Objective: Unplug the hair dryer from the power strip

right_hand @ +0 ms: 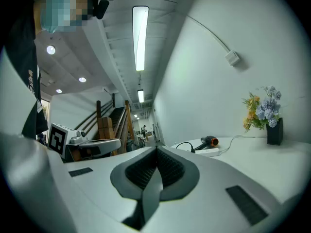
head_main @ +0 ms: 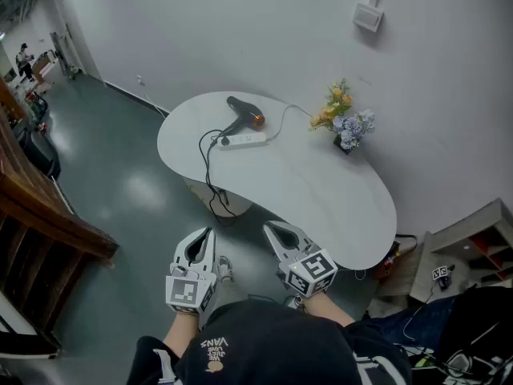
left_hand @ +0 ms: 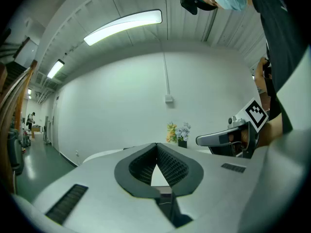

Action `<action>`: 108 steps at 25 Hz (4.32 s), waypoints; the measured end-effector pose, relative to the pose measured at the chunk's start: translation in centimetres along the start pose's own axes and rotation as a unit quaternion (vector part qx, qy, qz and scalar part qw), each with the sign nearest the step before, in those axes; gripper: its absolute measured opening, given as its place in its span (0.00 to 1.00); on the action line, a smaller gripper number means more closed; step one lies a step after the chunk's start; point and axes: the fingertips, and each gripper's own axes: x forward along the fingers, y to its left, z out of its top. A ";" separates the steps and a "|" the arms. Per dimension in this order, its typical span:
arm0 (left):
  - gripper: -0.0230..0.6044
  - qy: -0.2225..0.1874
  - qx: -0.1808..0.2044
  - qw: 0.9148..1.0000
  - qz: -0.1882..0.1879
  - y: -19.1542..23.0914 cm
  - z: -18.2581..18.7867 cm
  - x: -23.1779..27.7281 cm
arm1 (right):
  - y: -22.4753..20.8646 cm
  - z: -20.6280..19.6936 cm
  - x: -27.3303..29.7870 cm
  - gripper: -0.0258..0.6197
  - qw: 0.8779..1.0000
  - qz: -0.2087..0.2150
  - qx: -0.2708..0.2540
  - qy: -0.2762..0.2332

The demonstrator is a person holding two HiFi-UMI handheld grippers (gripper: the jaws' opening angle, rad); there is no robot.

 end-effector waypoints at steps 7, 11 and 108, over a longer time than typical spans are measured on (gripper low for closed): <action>0.07 0.008 -0.007 1.000 -0.010 0.3 -1.4 1.9 | -1.9 -0.8 1.8 0.12 1.000 -0.019 0.002 0.013; 0.20 0.027 -0.019 0.999 -0.034 0.8 -2.9 3.9 | -3.3 -1.4 3.9 0.25 0.999 -0.029 0.008 0.025; 0.38 0.292 -0.006 0.956 -0.005 19.6 -20.3 44.7 | -29.0 -12.0 39.8 0.34 0.941 0.044 -0.222 0.251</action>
